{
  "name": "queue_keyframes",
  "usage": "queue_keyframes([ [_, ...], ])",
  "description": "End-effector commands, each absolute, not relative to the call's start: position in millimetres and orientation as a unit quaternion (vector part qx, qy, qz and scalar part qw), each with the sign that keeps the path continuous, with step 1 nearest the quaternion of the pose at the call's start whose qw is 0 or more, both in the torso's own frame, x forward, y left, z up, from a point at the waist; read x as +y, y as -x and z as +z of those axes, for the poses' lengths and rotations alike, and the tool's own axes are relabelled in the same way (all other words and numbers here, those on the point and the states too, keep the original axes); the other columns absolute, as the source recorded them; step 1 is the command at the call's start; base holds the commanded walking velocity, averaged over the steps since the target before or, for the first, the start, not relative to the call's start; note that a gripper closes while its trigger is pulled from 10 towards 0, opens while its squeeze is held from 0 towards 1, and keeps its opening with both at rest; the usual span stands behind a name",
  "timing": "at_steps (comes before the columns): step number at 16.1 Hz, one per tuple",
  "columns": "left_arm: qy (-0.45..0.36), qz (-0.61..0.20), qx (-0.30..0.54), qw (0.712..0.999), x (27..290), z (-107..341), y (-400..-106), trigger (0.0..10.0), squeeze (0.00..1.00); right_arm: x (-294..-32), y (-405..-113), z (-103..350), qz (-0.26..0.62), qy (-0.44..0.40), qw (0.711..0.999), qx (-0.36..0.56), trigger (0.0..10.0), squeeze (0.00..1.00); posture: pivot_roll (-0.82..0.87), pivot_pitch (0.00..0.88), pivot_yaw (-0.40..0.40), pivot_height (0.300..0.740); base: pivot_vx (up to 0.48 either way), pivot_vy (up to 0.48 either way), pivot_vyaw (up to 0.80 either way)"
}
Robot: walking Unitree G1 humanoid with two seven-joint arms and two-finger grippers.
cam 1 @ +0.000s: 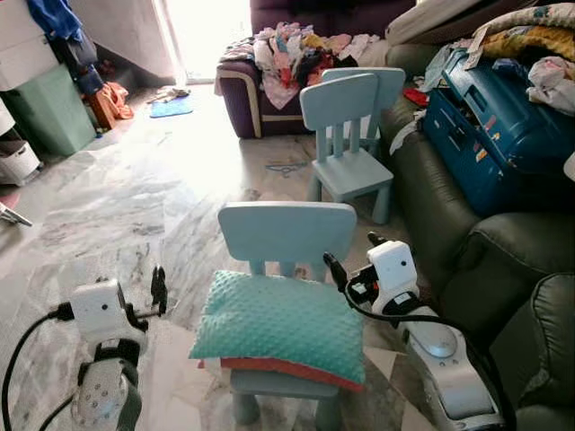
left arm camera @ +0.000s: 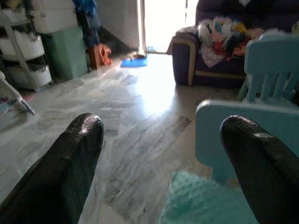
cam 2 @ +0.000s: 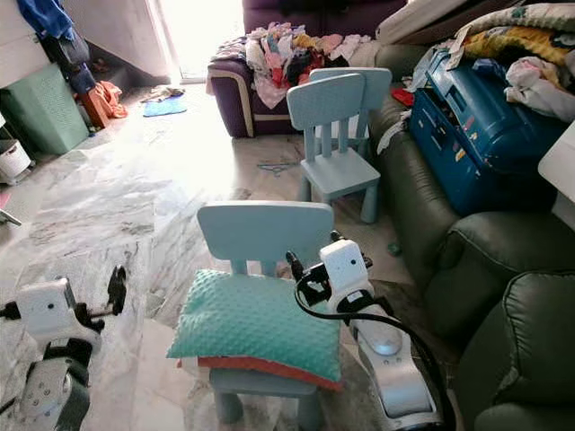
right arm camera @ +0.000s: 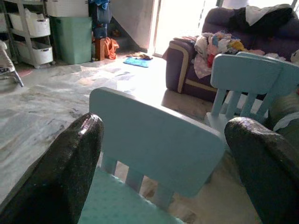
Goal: Move the pillow to the sofa
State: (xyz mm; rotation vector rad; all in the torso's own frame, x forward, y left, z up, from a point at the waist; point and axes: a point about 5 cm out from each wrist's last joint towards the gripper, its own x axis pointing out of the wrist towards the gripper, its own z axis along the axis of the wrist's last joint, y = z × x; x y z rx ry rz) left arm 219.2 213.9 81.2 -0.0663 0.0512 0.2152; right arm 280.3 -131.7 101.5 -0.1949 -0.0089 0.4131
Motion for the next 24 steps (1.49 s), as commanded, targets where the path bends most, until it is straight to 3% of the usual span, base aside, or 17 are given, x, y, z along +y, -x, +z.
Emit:
queue_keyframes([
  [1,0.025,0.107,0.029,0.994,215,81,-213,10.0,0.00,-129,-277,103,0.213,0.091,0.973,-0.003,10.0,0.00,-0.14,0.053,0.072,0.740,0.000,0.000,0.00],
  [7,0.020,0.097,0.080,0.992,212,66,-177,10.0,0.00,-145,-252,90,0.212,0.095,0.972,0.042,10.0,0.00,-0.13,0.114,0.080,0.740,0.000,0.000,0.00],
  [24,0.019,0.107,0.089,0.990,211,66,-168,10.0,0.00,-136,-251,97,0.252,0.090,0.963,0.045,10.0,0.00,-0.12,0.117,0.063,0.740,0.000,0.000,0.00],
])
